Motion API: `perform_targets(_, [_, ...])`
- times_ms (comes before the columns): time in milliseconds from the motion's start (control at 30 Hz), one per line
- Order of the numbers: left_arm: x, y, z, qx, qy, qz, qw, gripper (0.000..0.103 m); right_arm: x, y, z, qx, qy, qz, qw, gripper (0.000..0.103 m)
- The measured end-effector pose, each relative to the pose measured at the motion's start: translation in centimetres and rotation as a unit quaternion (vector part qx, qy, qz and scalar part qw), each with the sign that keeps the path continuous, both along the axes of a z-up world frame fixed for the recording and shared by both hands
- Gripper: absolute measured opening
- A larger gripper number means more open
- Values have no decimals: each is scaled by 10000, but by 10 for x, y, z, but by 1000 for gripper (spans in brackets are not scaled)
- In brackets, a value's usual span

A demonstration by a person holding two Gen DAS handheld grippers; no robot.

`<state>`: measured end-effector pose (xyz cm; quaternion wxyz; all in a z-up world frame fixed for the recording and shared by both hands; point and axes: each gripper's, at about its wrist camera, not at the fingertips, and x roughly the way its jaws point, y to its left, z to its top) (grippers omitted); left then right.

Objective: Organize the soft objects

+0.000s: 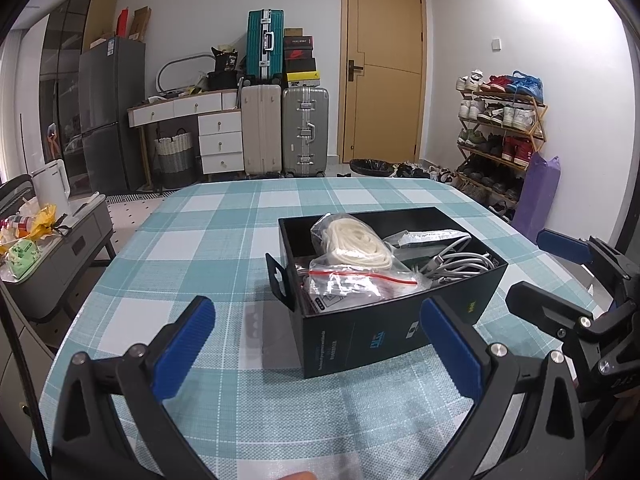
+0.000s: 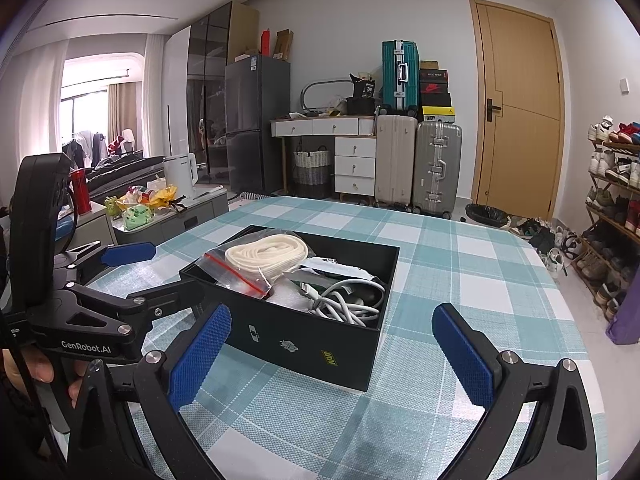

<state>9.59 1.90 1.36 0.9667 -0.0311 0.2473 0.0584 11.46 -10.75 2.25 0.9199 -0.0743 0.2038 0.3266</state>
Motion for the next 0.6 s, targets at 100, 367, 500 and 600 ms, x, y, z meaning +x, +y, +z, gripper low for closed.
perform_targets(100, [0,0,0,4,-3,-3,10000,103,0,0,0,4,4,8,10000,102])
perform_targets(367, [1,0,0,1,-10,8,10000,103,0,1,0,2,-4,1,10000,102])
perform_targets(500, [1,0,0,2,-11,7,10000,103,-1,1,0,5,-2,-2,10000,102])
perform_targets(600, [1,0,0,2,-13,6,10000,103,-1,1,0,2,-2,0,10000,102])
